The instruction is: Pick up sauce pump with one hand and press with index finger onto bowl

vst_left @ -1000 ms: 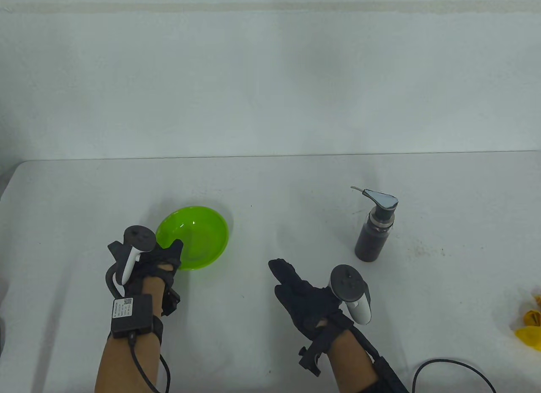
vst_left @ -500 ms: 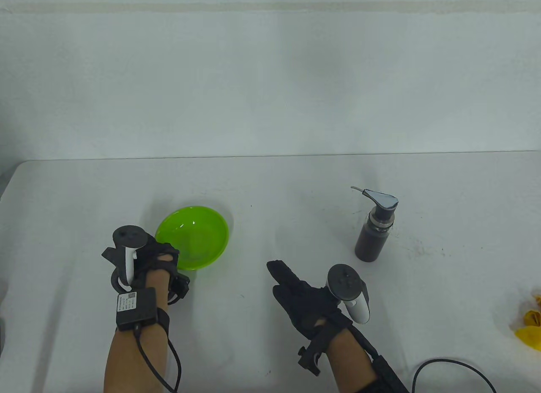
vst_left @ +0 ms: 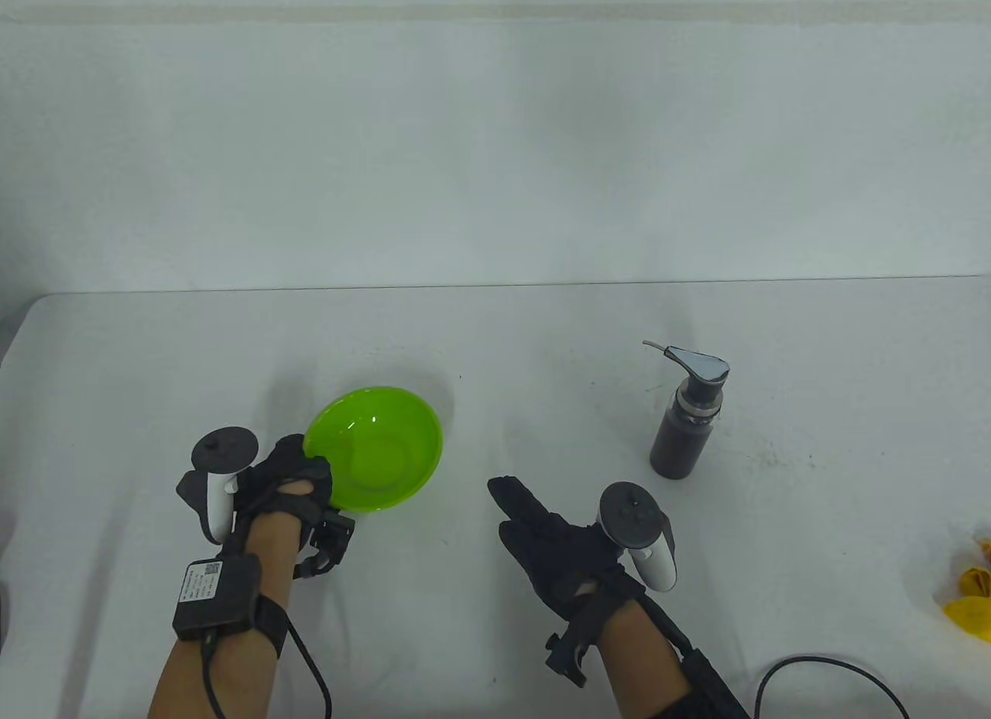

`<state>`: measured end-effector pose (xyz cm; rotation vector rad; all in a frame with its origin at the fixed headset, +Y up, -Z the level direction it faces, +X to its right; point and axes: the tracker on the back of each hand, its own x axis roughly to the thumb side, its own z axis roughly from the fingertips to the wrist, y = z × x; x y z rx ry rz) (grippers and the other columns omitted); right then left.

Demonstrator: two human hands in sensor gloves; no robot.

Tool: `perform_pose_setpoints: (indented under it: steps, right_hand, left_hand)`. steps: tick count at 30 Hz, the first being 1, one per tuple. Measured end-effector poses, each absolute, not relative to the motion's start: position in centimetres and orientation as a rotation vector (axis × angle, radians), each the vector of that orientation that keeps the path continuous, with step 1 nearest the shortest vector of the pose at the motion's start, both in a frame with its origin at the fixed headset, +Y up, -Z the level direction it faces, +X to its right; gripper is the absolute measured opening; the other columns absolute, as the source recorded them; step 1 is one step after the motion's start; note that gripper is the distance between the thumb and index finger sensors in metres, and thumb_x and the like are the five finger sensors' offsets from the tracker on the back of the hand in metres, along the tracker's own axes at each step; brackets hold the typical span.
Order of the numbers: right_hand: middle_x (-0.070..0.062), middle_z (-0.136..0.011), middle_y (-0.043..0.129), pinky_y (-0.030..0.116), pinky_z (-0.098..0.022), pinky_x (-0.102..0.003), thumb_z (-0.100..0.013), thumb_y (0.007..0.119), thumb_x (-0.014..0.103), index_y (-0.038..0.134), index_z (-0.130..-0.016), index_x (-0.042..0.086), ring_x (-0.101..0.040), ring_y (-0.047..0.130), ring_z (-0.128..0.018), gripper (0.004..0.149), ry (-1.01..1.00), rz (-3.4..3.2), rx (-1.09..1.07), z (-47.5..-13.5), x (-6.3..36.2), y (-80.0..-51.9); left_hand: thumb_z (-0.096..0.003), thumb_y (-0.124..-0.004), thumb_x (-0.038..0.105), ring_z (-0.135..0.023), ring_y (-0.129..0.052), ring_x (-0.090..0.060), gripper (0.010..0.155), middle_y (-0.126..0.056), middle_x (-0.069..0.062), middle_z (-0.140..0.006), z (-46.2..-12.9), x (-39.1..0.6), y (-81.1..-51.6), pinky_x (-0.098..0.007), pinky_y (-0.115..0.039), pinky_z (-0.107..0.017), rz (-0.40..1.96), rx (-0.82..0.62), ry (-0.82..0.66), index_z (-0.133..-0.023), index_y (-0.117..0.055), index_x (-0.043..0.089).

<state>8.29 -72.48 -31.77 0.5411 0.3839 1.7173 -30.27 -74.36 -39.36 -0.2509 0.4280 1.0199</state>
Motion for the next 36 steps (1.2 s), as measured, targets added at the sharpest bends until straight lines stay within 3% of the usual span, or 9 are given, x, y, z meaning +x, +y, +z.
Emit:
perform_pose_setpoints:
  steps: [7, 15, 24, 31, 36]
  right_hand:
    - [-0.018, -0.116, 0.03, 0.032, -0.071, -0.065, -0.055, 0.06, 0.053, 0.036, -0.107, 0.023, -0.055, 0.033, -0.103, 0.065, 0.273, 1.654, 0.557, -31.5, 9.5, -70.8]
    - [-0.019, -0.116, 0.03, 0.03, -0.07, -0.065, -0.055, 0.06, 0.053, 0.037, -0.107, 0.022, -0.056, 0.029, -0.102, 0.065, 0.252, 1.66, 0.522, -31.6, 10.2, -71.1]
    - [-0.018, -0.116, 0.029, 0.03, -0.07, -0.065, -0.056, 0.06, 0.053, 0.036, -0.107, 0.022, -0.056, 0.03, -0.103, 0.065, 0.262, 1.651, 0.522, -31.7, 10.2, -71.1]
    - [-0.018, -0.116, 0.03, 0.03, -0.07, -0.065, -0.056, 0.06, 0.053, 0.036, -0.107, 0.022, -0.056, 0.03, -0.103, 0.065, 0.264, 1.652, 0.522, -31.7, 10.2, -71.2]
    - [-0.018, -0.116, 0.03, 0.03, -0.07, -0.065, -0.056, 0.06, 0.053, 0.036, -0.107, 0.022, -0.056, 0.03, -0.103, 0.065, 0.266, 1.654, 0.518, -31.7, 10.2, -71.2]
  left_hand:
    - [-0.0439, -0.083, 0.035, -0.022, -0.112, -0.017, 0.062, -0.086, 0.0, -0.087, -35.8, -24.6, -73.2, -0.023, -0.097, -0.008, 0.919, -0.391, 0.16, -0.1, -0.062, 0.022]
    - [-0.0437, -0.083, 0.036, -0.023, -0.112, -0.017, 0.061, -0.086, 0.002, -0.087, -32.8, -18.7, -74.5, -0.024, -0.097, -0.009, 0.805, -0.522, -0.029, -0.1, -0.062, 0.025]
    - [-0.0434, -0.083, 0.037, -0.024, -0.112, -0.018, 0.061, -0.087, 0.006, -0.088, -32.1, -18.0, -77.0, -0.024, -0.097, -0.01, 0.801, -0.549, -0.03, -0.1, -0.063, 0.028]
    - [-0.0431, -0.084, 0.039, -0.028, -0.112, -0.018, 0.061, -0.088, 0.004, -0.088, -32.1, -18.3, -77.1, -0.025, -0.096, -0.013, 0.813, -0.524, -0.022, -0.1, -0.065, 0.029]
    - [-0.0429, -0.086, 0.049, -0.045, -0.109, -0.023, 0.069, -0.083, 0.003, -0.093, -32.1, -18.6, -77.0, -0.03, -0.094, -0.027, 0.792, -0.578, -0.037, -0.103, -0.06, 0.028]
